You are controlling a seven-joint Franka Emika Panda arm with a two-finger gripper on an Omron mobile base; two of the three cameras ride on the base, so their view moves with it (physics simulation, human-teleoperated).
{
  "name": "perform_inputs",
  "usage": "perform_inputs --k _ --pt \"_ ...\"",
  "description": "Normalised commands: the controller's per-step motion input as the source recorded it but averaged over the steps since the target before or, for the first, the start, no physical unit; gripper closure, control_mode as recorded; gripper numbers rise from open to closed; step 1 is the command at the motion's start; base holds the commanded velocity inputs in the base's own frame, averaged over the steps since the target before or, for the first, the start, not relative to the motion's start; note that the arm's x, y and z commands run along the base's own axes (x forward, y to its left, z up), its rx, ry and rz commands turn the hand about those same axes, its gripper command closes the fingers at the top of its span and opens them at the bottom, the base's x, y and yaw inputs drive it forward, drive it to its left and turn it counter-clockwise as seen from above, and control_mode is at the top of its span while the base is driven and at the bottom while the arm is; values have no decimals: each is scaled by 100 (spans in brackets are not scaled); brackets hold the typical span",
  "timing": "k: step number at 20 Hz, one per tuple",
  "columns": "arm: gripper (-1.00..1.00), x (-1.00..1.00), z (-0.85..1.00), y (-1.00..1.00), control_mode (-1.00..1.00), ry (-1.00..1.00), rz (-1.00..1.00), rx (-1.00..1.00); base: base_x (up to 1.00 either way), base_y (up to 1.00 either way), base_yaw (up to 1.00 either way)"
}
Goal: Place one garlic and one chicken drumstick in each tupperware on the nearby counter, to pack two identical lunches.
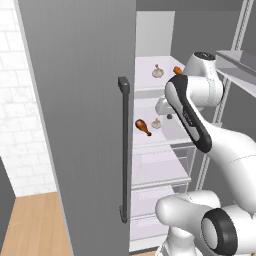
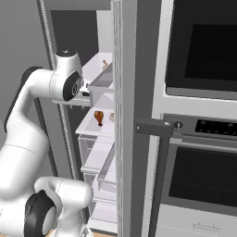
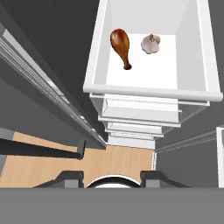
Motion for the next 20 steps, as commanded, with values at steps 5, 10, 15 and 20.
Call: perform_inputs --k 5,10,15,20 --pt "-100 0 0 0 -100 0 0 0 0 0 0" --pt "-100 0 0 0 -100 0 0 0 0 0 0" --pt "-100 0 -17 -4 -100 -1 0 -1 0 0 0" --pt "-100 8 -44 -17 -100 -1 2 -5 0 0 0"
